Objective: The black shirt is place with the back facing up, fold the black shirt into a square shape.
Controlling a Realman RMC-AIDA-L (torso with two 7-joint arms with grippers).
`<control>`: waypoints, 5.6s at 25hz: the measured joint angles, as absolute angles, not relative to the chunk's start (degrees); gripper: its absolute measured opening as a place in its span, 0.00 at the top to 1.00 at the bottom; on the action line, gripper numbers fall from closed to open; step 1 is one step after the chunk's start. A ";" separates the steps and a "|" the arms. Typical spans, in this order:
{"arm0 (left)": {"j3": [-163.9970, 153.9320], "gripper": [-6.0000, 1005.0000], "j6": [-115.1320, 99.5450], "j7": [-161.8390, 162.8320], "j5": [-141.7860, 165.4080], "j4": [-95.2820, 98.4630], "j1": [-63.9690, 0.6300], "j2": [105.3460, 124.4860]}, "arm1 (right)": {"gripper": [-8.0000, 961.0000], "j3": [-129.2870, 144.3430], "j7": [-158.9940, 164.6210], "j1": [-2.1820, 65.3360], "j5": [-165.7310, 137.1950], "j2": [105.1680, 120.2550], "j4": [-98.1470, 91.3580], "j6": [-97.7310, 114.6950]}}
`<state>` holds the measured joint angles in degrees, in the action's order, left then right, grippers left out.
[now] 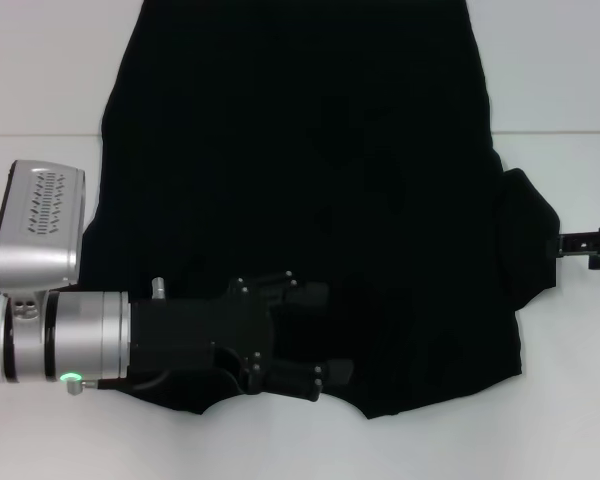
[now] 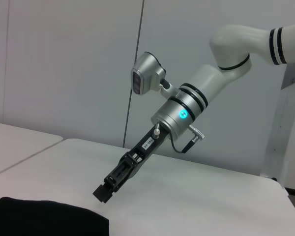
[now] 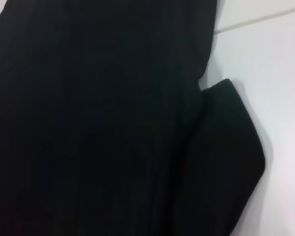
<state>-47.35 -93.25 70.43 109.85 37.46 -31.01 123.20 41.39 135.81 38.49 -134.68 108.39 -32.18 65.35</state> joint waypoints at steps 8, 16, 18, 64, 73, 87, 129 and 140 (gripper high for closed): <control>-47.46 0.05 -93.11 70.40 111.07 37.45 -31.29 123.13 | 0.09 41.49 134.35 39.16 -134.74 109.98 -29.80 60.84; -47.07 0.05 -92.78 70.38 110.98 37.44 -31.48 123.04 | 0.30 41.56 133.17 40.27 -135.43 111.15 -28.25 57.15; -47.02 0.05 -92.74 70.39 110.96 37.44 -31.48 123.04 | 0.39 41.57 132.98 40.31 -135.44 111.39 -28.16 56.49; -46.84 0.05 -93.25 73.15 111.18 37.44 -31.03 122.87 | 0.99 28.12 121.14 37.64 -130.95 111.52 -28.32 49.76; -46.84 0.06 -93.25 73.65 111.16 37.44 -30.93 122.93 | 0.99 28.22 121.06 38.05 -130.96 112.27 -28.46 51.17; -46.85 0.06 -93.25 74.74 111.20 37.53 -31.44 122.69 | 0.99 31.66 120.16 43.88 -130.96 114.43 -28.74 56.43; -30.59 0.05 -92.55 88.02 118.34 42.27 -27.01 119.58 | 0.36 40.81 109.24 43.08 -115.45 117.29 -30.38 72.70; -21.34 0.06 -87.29 85.39 128.60 52.37 -21.48 120.08 | 0.24 41.32 104.78 44.41 -114.00 119.79 -27.82 68.88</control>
